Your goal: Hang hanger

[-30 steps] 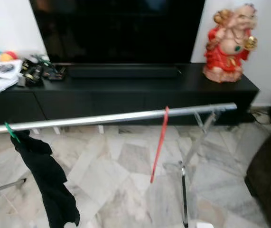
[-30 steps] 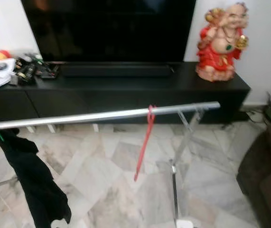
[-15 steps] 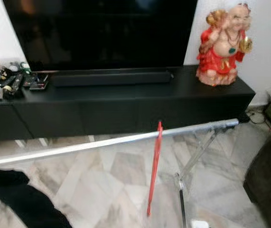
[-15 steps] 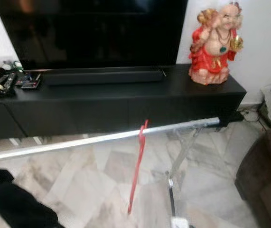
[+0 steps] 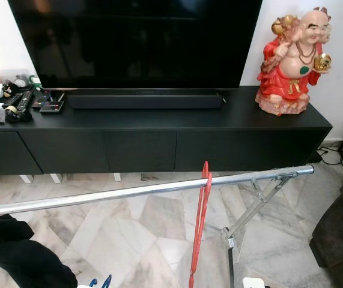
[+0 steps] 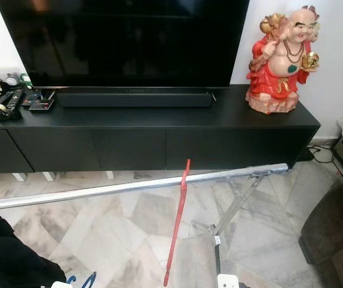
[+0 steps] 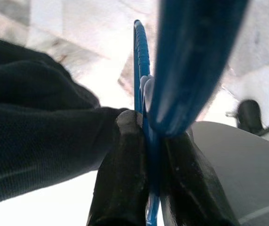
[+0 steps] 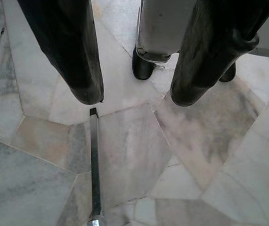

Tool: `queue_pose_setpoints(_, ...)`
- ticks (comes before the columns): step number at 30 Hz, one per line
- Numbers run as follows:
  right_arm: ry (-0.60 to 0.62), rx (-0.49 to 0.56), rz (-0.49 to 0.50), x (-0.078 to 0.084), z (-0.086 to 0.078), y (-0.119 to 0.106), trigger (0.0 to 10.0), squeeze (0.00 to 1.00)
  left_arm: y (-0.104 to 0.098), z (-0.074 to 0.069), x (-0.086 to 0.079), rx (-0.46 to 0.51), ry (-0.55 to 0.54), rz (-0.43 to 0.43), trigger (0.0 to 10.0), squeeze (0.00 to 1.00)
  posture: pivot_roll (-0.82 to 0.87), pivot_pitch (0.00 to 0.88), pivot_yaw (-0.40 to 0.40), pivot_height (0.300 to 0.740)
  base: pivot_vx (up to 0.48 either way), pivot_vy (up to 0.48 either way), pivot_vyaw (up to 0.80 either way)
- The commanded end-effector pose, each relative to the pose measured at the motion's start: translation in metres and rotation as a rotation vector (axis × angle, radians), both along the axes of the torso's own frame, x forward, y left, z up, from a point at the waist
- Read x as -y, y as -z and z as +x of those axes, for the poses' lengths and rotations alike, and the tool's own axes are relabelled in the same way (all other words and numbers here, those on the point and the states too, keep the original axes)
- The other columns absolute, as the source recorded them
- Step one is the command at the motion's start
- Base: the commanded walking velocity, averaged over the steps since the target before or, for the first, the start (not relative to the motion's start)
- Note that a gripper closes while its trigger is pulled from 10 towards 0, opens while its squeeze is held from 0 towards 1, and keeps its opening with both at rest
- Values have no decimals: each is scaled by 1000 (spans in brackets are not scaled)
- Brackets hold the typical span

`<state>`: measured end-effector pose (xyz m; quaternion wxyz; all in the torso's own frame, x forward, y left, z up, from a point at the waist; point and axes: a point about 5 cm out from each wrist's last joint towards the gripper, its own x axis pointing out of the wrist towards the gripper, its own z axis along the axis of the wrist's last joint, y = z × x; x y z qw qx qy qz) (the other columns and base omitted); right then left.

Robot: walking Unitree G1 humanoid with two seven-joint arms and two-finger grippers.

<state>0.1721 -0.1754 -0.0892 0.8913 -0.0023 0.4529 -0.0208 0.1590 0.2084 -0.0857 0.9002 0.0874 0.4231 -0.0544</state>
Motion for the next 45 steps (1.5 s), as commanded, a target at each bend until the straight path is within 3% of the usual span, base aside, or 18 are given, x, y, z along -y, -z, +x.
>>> queue_pose_setpoints(1,-4,-9,-1,0,-2,1,10000,0,1,-3,1,-16,64,6,10000,0,40,72,-16,740,0,0,0)
queue_pose_setpoints(2,-6,-10,-2,0,-3,1,10000,0,1,-1,5,-25,175,34,10000,0,40,71,-16,740,0,0,0)
queue_pose_setpoints(6,-7,-10,-3,0,-3,1,10000,0,0,0,7,-32,245,58,10000,0,42,71,-17,740,0,0,0)
queue_pose_setpoints(7,-14,-12,-4,0,-3,1,10000,0,1,0,9,-57,335,97,10000,0,49,70,-18,740,0,0,0)
queue_pose_setpoints(12,-11,-14,-6,1,-3,1,10000,0,3,-1,7,-95,387,159,10000,0,50,69,-18,740,0,0,0)
queue_pose_setpoints(13,-2,-15,-7,1,-3,2,10000,0,3,-2,0,-83,265,181,10000,0,44,69,-19,740,0,0,0)
queue_pose_setpoints(16,-2,-17,-9,2,-4,2,10000,0,3,-4,-3,-71,161,171,10000,0,44,69,-20,740,0,0,0)
queue_pose_setpoints(17,-2,-21,-12,3,-5,2,10000,0,4,-7,-7,-67,55,175,10000,0,44,70,-20,740,0,0,0)
queue_pose_setpoints(19,-2,-21,-12,3,-5,2,10000,0,4,-7,-7,-67,55,175,10000,0,44,70,-20,740,0,0,0)
queue_pose_setpoints(24,-5,-31,-16,5,-7,3,10000,0,9,-19,-16,-118,-186,207,10000,0,43,71,-19,740,0,0,0)
queue_pose_setpoints(27,-9,-36,-16,4,-8,3,10000,0,11,-24,-18,-152,-267,221,10000,0,51,71,-20,740,0,0,0)
queue_pose_setpoints(32,-17,-39,-15,2,-8,4,10000,0,11,-24,-18,-163,-255,229,10000,0,53,71,-18,740,0,0,0)
queue_pose_setpoints(34,-16,-39,-15,2,-8,4,10000,0,11,-22,-16,-155,-226,192,10000,0,48,70,-17,740,0,0,0)
queue_pose_setpoints(38,-17,-37,-16,1,-7,3,10000,0,6,-9,-4,-107,73,136,10000,0,44,68,-16,740,0,0,0)
queue_pose_setpoints(40,-12,-37,-17,2,-7,3,10000,0,6,-7,-1,-106,142,124,10000,0,46,67,-16,740,0,0,0)
queue_pose_setpoints(41,-11,-38,-18,2,-8,4,10000,0,5,-4,3,-115,265,146,10000,0,50,65,-16,740,0,0,0)
queue_pose_setpoints(43,-11,-39,-19,3,-8,4,10000,0,5,-3,7,-135,399,174,10000,0,53,62,-15,740,0,0,0)
queue_pose_setpoints(45,-10,-39,-19,3,-8,4,10000,0,5,-3,7,-138,433,194,10000,0,52,62,-14,740,0,0,0)
